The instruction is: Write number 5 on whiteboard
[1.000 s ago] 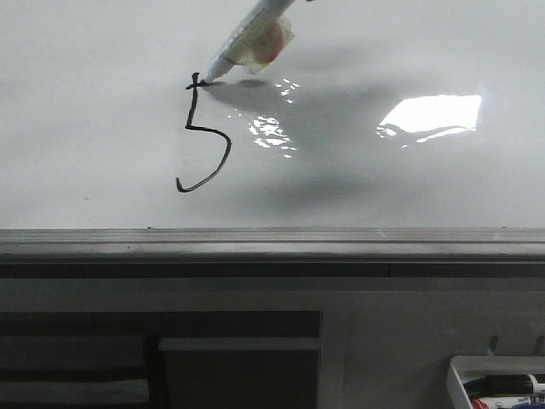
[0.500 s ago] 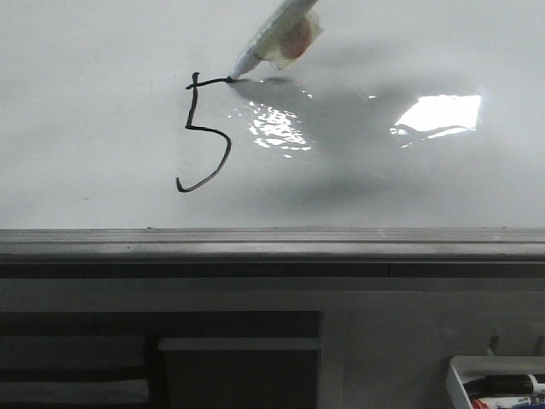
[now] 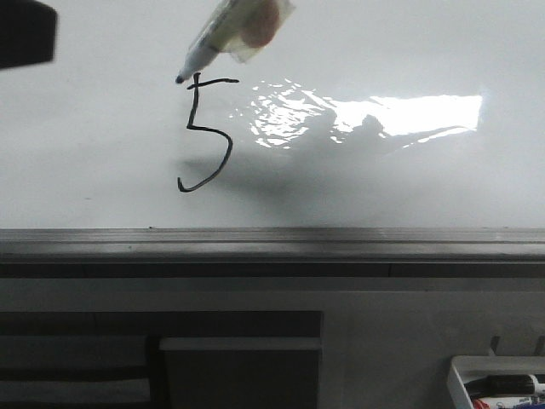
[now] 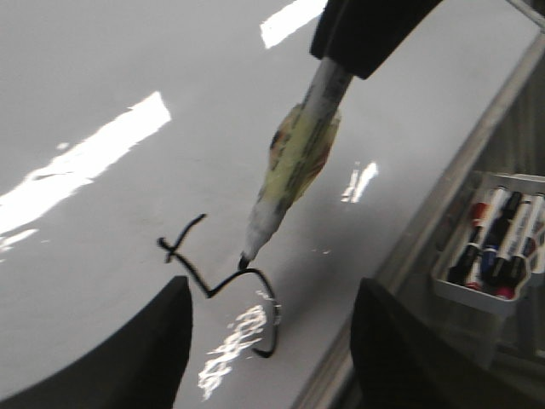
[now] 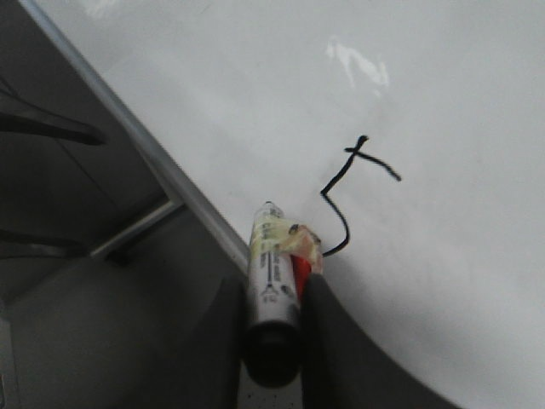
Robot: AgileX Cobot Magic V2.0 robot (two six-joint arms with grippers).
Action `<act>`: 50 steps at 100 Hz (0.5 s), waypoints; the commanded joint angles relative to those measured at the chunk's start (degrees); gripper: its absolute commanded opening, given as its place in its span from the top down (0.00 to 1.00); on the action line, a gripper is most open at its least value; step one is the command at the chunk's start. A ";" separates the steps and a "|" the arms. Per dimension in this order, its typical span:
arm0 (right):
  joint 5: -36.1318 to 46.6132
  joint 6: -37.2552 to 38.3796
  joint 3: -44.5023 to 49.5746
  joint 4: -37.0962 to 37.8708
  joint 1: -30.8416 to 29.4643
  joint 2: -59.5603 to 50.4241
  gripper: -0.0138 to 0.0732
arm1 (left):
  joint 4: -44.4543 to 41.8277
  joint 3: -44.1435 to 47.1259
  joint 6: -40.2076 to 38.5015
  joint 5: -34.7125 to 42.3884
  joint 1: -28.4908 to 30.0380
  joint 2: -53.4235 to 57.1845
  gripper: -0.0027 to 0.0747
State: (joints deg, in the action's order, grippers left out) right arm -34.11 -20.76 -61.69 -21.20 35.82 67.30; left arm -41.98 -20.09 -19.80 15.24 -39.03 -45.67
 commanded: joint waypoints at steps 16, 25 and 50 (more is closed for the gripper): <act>-0.43 -0.79 -1.80 1.25 3.71 -1.04 0.91 | 0.81 -5.29 -0.62 8.16 -1.48 -9.58 0.47; -0.87 -0.79 -1.80 1.55 3.95 -1.04 0.91 | 0.67 -7.05 -0.09 8.16 -1.48 -12.35 0.47; -0.88 -0.79 -1.80 1.16 6.00 -1.04 0.91 | -0.77 -7.94 -0.09 11.44 -1.48 -18.34 0.47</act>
State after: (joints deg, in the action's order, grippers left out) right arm -38.19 -20.80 -61.69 -19.42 41.20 67.30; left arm -43.63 -26.08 -19.80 22.16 -40.09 -63.02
